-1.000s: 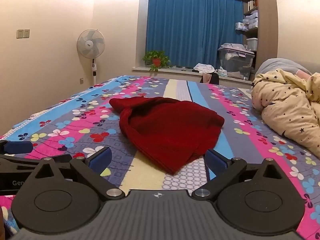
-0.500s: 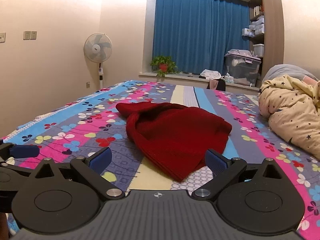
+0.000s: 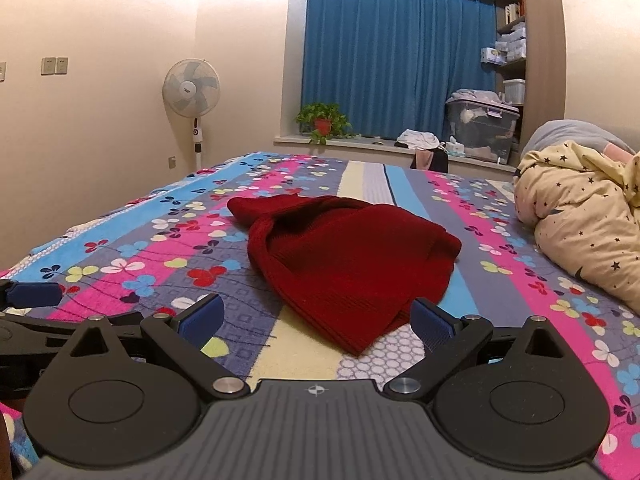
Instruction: Fold small clothes
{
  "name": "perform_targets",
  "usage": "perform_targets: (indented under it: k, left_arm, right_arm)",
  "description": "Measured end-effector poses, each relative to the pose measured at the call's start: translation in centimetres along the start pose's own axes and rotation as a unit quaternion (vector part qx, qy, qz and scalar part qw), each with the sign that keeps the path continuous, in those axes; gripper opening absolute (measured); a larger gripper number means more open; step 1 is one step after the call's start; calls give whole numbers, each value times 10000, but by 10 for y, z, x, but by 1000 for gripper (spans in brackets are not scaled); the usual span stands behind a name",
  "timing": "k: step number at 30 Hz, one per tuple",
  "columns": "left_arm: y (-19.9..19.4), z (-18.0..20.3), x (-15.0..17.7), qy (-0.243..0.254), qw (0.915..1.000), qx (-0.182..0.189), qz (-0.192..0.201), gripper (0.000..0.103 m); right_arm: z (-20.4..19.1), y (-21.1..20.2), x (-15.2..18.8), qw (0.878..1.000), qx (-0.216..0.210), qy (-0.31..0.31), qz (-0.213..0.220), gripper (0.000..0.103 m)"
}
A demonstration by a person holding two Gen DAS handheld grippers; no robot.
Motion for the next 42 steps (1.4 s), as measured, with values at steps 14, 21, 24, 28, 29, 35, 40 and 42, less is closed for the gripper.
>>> perform_targets:
  k: [14, 21, 24, 28, 29, 35, 40, 42]
  left_arm:
    - [2, -1, -1, -5, 10000, -21, -9, 88]
    - [2, -1, 0, -2, 10000, -21, -11, 88]
    - [2, -1, 0, -12, 10000, -23, -12, 88]
    - [2, -1, -1, -12, 10000, -22, -13, 88]
    - [2, -1, 0, -12, 10000, -21, -13, 88]
    - [2, 0, 0, -15, 10000, -23, -17, 88]
    - [2, 0, 2, -19, 10000, -37, -25, 88]
    - [2, 0, 2, -20, 10000, -35, -26, 88]
  right_arm:
    - [3, 0, -1, 10000, 6, -69, -6, 96]
    - [0, 0, 1, 9999, 3, -98, 20, 95]
    - [0, 0, 1, 10000, 3, -96, 15, 95]
    - [-1, 0, 1, 10000, 3, -95, 15, 95]
    - [-1, 0, 1, 10000, 3, -95, 15, 95]
    - [-1, 0, 1, 10000, 7, -97, 12, 95]
    - [-1, 0, 1, 9999, 5, -103, 9, 95]
    - [-2, -1, 1, 9999, 3, -112, 6, 95]
Point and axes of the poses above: each gripper's, at about its wrist camera, not at the fingertips, and y roughly the way its jaws point, z to its right, x to its underside, the point moved 7 cm from there along y, roughly the way its jaws point, and after that the axes turned 7 degrees about y, right-handed, at the moved point
